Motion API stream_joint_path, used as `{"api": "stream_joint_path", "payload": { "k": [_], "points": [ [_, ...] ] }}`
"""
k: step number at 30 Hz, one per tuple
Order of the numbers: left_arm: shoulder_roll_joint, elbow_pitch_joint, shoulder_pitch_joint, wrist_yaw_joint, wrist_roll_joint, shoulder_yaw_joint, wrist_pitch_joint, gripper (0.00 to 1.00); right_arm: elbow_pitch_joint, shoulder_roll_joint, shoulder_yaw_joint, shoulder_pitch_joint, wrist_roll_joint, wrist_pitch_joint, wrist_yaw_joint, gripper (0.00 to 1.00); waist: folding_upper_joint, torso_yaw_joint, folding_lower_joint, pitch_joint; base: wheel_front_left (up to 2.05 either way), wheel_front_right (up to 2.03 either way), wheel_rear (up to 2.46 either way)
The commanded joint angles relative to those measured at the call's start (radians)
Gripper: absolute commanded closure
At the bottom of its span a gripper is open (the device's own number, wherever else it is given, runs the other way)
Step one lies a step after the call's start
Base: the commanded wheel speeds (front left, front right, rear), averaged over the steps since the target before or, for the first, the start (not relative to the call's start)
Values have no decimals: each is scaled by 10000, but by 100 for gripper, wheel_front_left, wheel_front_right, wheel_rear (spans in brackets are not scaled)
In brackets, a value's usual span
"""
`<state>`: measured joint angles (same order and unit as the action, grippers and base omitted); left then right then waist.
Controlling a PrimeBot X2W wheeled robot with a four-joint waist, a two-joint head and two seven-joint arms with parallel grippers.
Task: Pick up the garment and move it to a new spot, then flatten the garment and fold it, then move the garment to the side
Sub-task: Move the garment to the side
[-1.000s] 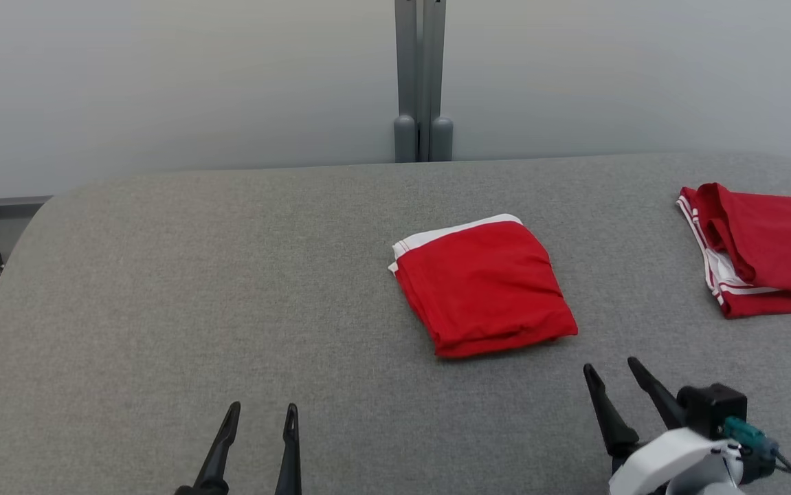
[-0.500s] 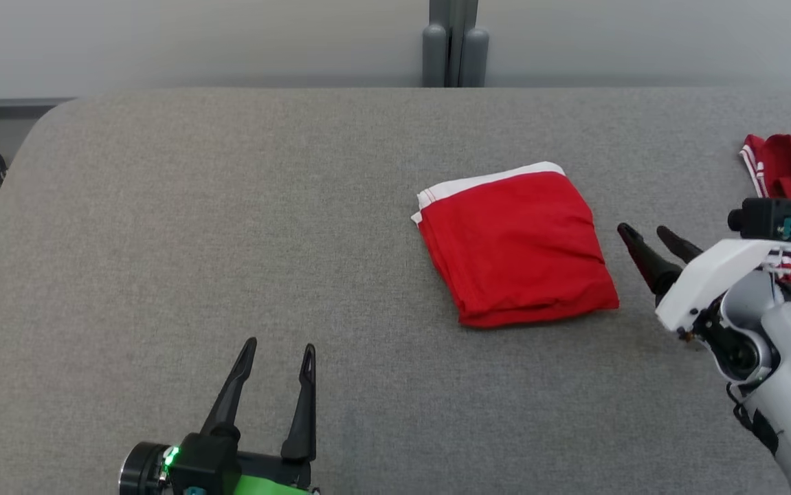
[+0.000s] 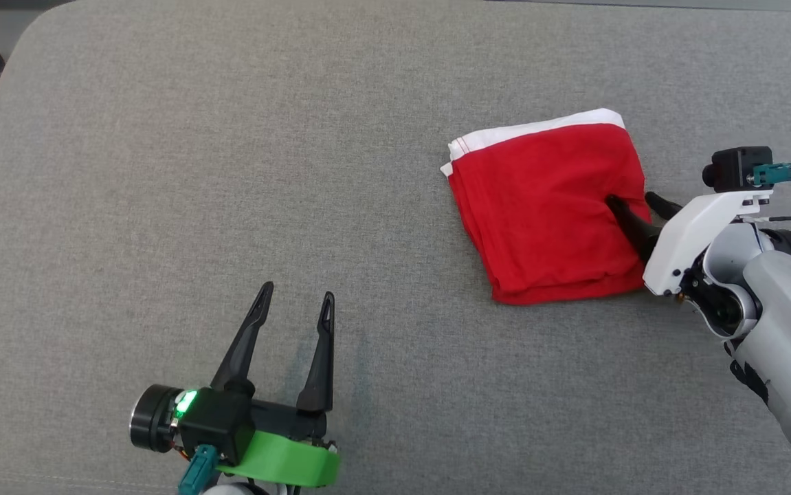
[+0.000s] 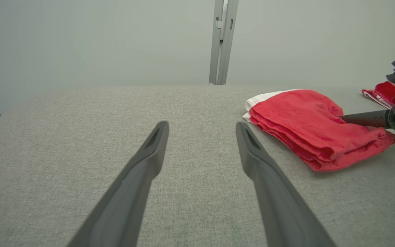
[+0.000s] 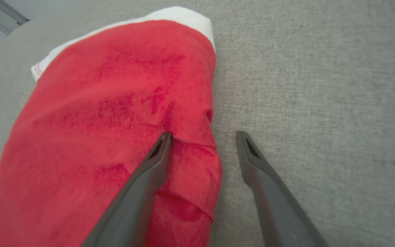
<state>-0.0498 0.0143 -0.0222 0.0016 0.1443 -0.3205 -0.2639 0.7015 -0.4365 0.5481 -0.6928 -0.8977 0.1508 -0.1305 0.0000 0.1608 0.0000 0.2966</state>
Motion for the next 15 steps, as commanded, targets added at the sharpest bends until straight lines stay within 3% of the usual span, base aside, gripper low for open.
{"api": "stream_joint_path", "payload": {
  "k": [1, 2, 7, 15],
  "points": [
    [-17, 52, -218, 83, -81, -14, 0, 0, 151, 69, 236, -97, -11, -92, -2, 67, 0, 174, 0, 273, 0, 0, 0],
    [-18, 69, -259, 98, -98, -31, 0, 0, 199, 93, 474, -115, -70, -157, -2, 100, 0, 177, 0, 299, 0, 0, 0],
    [-18, 151, -312, 203, -161, 40, 0, 0, 96, -411, 1343, -329, -64, -774, 12, 100, 0, -62, 0, 286, 0, 0, 0],
    [-18, 249, -159, 76, -339, 248, 2, 0, -317, -2040, 2376, -1196, 502, -1563, 6, 100, 0, -1244, 0, 326, 0, 0, 0]
  ]
}}
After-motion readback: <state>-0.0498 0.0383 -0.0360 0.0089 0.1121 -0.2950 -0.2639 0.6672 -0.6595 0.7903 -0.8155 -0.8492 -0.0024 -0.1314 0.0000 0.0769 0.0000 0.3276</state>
